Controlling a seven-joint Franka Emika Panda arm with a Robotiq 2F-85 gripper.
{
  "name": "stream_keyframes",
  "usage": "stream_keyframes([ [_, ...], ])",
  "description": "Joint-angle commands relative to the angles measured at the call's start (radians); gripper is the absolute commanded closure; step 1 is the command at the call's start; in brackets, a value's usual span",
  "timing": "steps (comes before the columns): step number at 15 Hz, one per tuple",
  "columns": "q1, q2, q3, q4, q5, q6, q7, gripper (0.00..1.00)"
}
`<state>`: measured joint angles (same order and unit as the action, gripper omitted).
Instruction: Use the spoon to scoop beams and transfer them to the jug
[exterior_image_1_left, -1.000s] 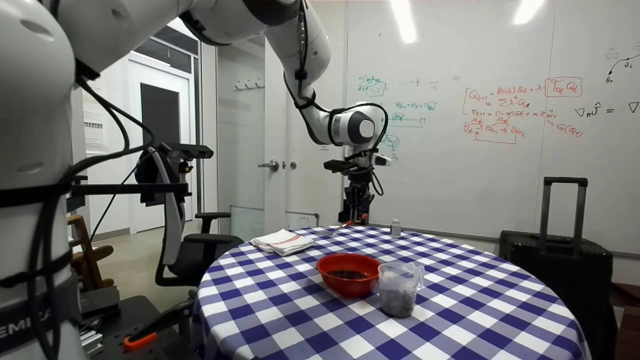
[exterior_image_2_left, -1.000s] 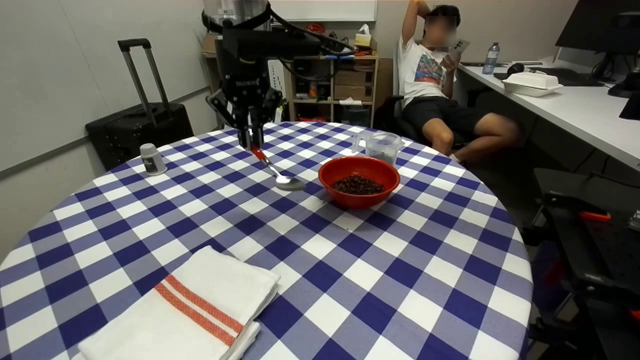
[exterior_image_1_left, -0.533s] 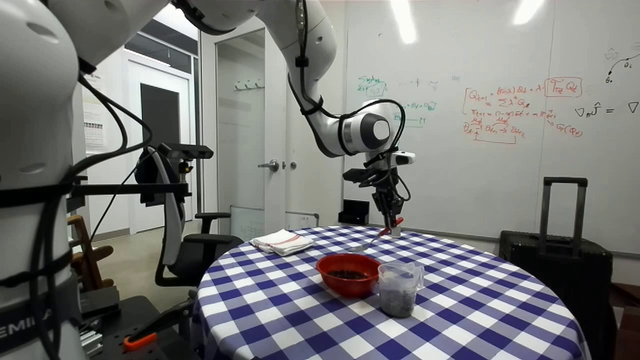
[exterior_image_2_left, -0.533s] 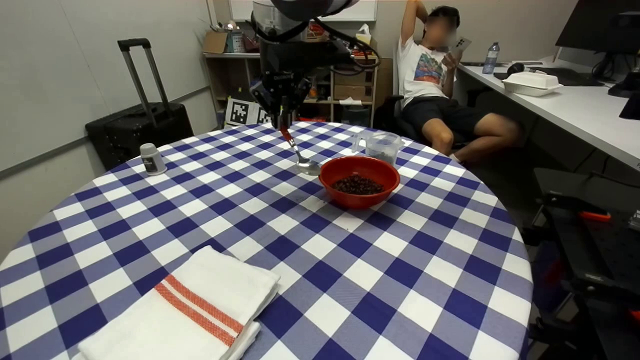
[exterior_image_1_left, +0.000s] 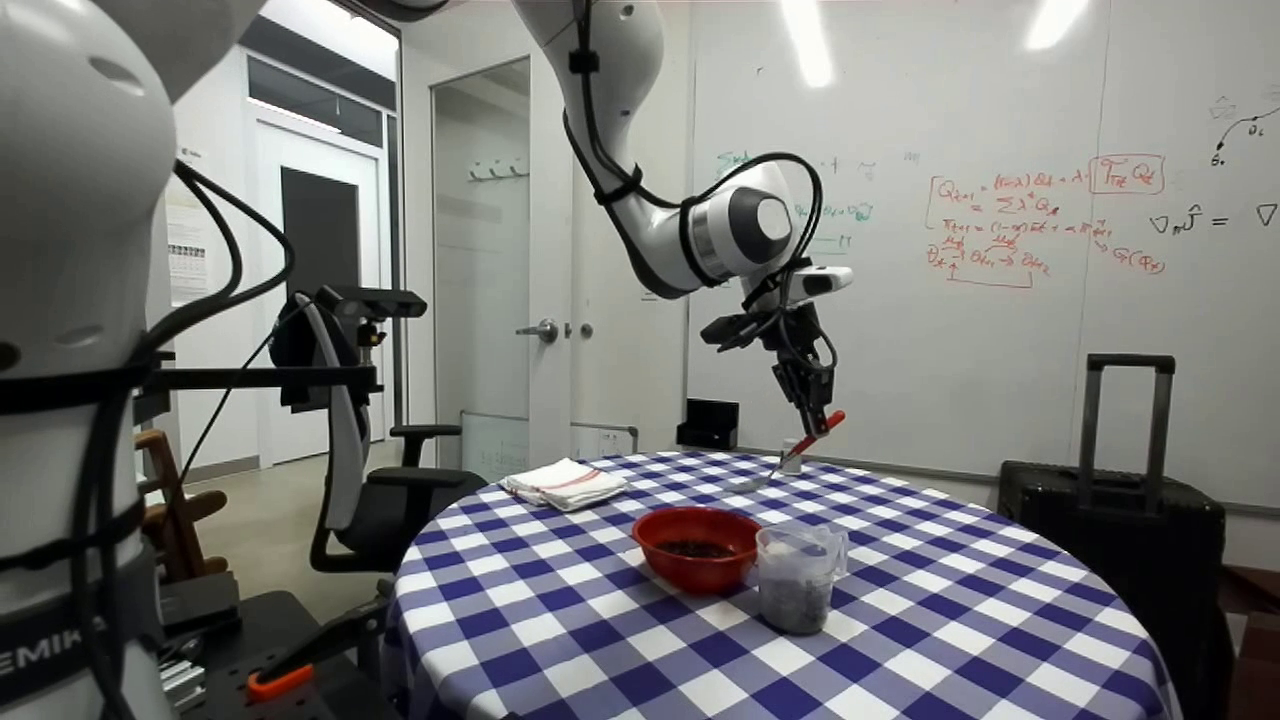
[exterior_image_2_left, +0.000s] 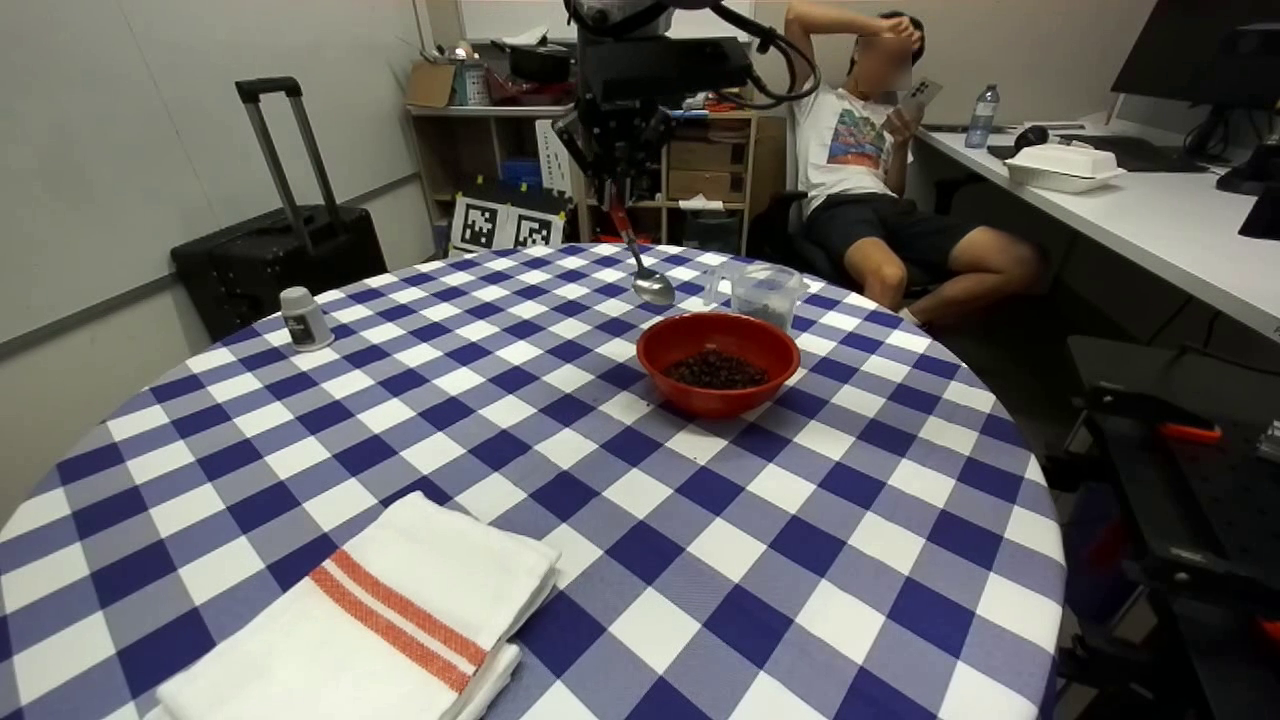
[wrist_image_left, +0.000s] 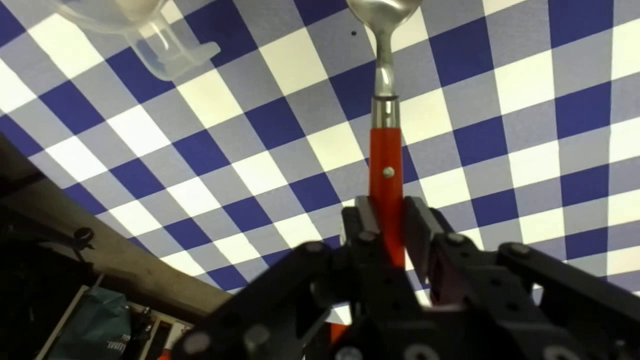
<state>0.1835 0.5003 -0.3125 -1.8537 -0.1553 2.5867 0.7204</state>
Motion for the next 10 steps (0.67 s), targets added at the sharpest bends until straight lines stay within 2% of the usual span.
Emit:
stream_keyframes([
  [1,0.058,-0.053,-0.063,-0.091,-0.131,0.021,0.165,0.91],
  [6,0.117,-0.003,-0.137,-0.143,-0.382,0.045,0.468,0.91],
  [10,0.114,0.008,-0.122,-0.161,-0.488,0.019,0.625,0.91],
])
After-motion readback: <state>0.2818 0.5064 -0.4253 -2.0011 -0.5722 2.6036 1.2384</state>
